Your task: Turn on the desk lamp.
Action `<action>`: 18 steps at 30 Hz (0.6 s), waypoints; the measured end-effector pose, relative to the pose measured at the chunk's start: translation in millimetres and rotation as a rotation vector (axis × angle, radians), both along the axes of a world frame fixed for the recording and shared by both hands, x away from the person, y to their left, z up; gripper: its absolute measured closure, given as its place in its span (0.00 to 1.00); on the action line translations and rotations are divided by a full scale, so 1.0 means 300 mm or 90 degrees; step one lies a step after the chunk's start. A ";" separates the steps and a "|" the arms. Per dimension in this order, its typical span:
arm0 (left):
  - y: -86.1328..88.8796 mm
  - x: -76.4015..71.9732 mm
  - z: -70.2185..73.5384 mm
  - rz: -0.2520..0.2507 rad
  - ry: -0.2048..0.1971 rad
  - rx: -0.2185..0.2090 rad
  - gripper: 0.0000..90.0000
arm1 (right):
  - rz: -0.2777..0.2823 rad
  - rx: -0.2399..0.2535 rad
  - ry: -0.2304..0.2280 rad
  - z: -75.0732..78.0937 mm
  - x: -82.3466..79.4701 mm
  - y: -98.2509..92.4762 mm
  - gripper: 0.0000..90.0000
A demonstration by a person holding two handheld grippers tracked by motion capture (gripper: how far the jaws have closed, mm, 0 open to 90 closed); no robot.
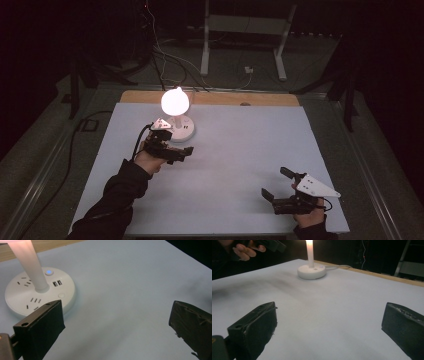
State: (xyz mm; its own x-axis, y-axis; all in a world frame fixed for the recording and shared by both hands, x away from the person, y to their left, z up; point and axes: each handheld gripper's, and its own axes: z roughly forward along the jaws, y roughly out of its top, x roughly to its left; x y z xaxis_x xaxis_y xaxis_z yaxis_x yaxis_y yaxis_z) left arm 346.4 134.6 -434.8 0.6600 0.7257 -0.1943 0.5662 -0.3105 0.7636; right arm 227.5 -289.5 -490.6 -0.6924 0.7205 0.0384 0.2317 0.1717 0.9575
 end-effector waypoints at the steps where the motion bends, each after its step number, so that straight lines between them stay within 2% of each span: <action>1: 0.005 -0.006 0.000 -0.005 -0.001 0.000 0.00 | 0.000 0.000 0.000 0.000 0.000 0.000 0.00; 7: 0.035 -0.038 -0.003 -0.021 0.000 0.006 0.00 | 0.001 -0.003 0.002 -0.001 0.000 0.002 0.00; 18: 0.090 -0.108 -0.031 -0.027 -0.009 0.029 0.00 | 0.003 -0.006 0.004 -0.003 0.000 0.005 0.00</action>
